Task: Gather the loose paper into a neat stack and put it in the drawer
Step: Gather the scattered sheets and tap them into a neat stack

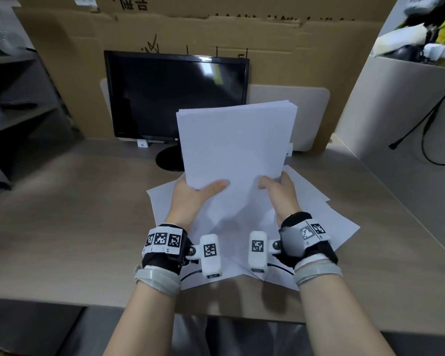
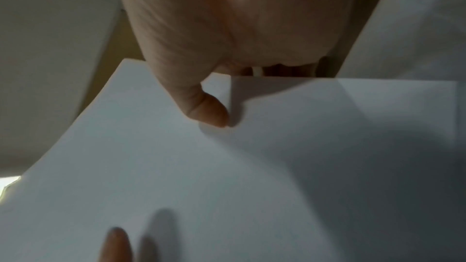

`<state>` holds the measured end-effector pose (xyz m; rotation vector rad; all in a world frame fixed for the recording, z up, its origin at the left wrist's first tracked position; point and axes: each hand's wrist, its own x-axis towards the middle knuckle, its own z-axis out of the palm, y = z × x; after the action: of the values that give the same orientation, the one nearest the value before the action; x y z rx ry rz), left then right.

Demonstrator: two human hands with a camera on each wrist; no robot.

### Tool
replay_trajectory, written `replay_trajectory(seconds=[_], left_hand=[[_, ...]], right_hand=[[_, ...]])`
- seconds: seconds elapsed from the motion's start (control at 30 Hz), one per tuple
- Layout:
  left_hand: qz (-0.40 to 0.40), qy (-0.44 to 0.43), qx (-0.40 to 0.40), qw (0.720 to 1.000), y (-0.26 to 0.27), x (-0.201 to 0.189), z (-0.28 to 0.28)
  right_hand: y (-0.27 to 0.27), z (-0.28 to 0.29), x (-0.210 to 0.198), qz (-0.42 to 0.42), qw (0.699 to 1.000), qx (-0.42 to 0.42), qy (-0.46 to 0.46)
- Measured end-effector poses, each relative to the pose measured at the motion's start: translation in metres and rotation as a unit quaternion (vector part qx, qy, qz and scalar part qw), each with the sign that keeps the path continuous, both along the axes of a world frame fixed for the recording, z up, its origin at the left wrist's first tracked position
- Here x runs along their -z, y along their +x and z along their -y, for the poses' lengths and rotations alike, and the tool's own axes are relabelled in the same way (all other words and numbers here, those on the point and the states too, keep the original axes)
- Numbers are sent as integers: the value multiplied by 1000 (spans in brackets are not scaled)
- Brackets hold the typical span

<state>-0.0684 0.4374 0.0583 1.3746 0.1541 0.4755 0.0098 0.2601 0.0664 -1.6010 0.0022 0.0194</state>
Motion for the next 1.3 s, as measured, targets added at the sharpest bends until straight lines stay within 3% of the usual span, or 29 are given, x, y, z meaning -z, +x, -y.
replay_trajectory(seconds=[0.13, 0.33, 0.47, 0.67, 0.87, 0.97, 1.13, 1.3], left_hand=[[-25, 23, 5, 999, -2, 10, 3], [-6, -32, -24, 999, 0, -3, 6], [-27, -15, -16, 999, -1, 3, 13], [-144, 65, 71, 985, -9, 23, 19], [-155, 49, -6, 987, -8, 26, 16], [-175, 52, 6, 983, 1, 26, 14], [-281, 169, -19, 945, 22, 37, -4], [-348, 253, 48, 901, 32, 40, -8]], right_hand=[[-2, 4, 4, -1, 1000, -11, 6], [-16, 13, -1, 57, 997, -42, 24], [-29, 24, 4, 26, 999, -44, 4], [-35, 35, 16, -18, 998, 53, 34], [-32, 35, 22, -92, 994, -22, -47], [-23, 33, 28, -97, 994, 1, -51], [-5, 38, 36, -104, 989, 81, -60], [14, 46, 56, -140, 976, 112, -122]])
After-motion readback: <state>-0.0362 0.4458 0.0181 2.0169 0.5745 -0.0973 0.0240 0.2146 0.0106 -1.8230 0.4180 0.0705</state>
